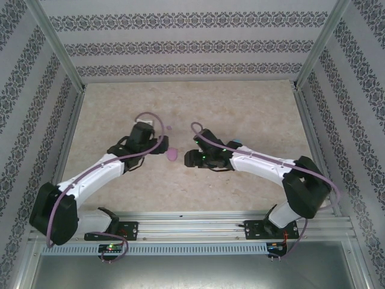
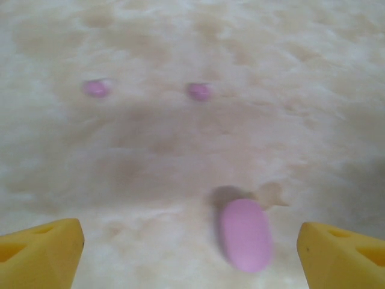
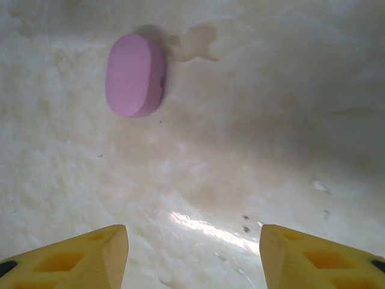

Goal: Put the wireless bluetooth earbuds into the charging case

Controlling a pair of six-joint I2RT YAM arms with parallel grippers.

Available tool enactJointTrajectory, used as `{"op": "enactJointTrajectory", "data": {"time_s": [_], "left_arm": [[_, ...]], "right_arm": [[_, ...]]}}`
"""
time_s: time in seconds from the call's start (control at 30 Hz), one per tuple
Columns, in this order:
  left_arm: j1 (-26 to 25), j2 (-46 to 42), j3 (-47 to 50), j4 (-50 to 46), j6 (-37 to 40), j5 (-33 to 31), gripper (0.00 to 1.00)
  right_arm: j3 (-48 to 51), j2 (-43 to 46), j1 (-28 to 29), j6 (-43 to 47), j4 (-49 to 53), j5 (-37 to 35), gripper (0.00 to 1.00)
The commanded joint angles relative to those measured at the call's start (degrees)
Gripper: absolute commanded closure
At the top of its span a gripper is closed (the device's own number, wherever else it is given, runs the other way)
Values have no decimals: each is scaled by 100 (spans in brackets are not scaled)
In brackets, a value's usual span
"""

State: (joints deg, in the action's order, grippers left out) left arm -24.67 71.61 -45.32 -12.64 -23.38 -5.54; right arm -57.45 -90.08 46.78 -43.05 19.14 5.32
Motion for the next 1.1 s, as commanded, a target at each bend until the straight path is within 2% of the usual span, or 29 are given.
{"op": "enactJointTrajectory", "data": {"time_s": [0.0, 0.13, 0.27, 0.53, 0.67, 1.07], "left_arm": [[592, -412, 334, -439, 43, 634, 10], [1232, -725, 511, -519, 105, 1034, 10], [1546, -846, 587, -572, 140, 1338, 10], [1715, -994, 865, -428, 148, 1518, 11], [1752, -1005, 942, -330, 136, 1582, 11], [1838, -1131, 1145, -182, 167, 1690, 11]], "right_arm": [[-596, -504, 349, 186, 357, -661, 38], [-1450, -1297, 697, 380, 765, -929, 36], [-2248, -2072, 805, 446, 1320, -906, 34], [-3006, -2804, 806, 420, 1937, -1058, 31], [-3170, -3037, 797, 394, 1929, -990, 30], [-3895, -3701, 572, 336, 2003, -864, 34]]}}
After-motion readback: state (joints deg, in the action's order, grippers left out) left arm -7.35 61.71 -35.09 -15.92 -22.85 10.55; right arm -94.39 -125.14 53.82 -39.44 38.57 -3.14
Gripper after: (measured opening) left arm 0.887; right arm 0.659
